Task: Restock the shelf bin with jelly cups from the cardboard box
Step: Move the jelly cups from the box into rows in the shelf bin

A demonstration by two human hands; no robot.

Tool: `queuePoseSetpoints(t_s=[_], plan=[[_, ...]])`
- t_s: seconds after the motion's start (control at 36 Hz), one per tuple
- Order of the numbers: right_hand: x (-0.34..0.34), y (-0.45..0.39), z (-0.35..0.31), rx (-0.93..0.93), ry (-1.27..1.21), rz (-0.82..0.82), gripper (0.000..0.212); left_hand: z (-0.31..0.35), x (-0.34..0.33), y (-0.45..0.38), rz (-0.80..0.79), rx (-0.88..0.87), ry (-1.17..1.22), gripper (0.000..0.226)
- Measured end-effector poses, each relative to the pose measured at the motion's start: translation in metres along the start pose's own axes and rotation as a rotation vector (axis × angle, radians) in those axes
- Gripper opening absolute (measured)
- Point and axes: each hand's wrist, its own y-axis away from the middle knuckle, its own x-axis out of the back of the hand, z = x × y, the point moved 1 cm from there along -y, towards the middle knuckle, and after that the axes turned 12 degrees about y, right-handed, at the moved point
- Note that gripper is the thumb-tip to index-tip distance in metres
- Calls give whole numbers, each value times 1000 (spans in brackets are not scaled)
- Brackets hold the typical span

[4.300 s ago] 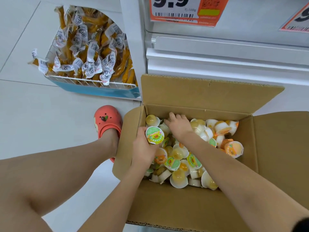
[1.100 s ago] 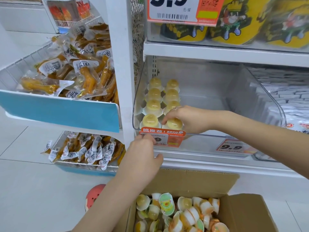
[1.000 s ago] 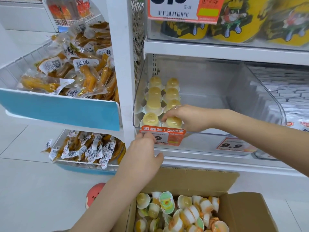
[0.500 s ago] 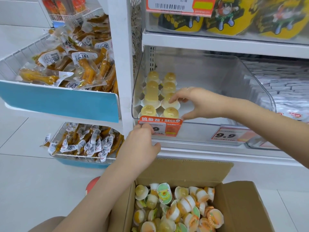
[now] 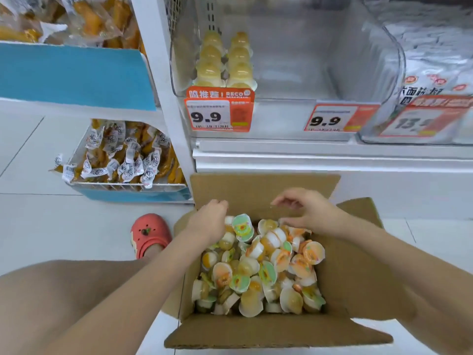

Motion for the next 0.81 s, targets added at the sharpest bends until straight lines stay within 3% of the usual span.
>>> queuePoseSetpoints(t_s=[0.17, 0.31, 0.42, 0.58, 0.72, 0.81], plan=[[-100, -9, 34, -162, 20, -159, 47, -39, -64, -13, -168, 107, 68, 36], [-142, -48, 35, -235, 21, -50, 56, -52, -91, -33, 3, 211, 345, 22], [-176, -78, 35, -289, 34, 5, 61, -67, -111, -53, 133, 300, 462, 23], [-210, -101, 26, -409, 174, 39, 61, -73, -127, -81, 168, 310, 505, 39], [-221, -116, 9, -554, 264, 102, 48, -79, -141, -71, 354, 443, 560, 24], [-229, -121, 3, -628, 258, 192, 54, -90, -150, -62, 402, 511, 589, 24]])
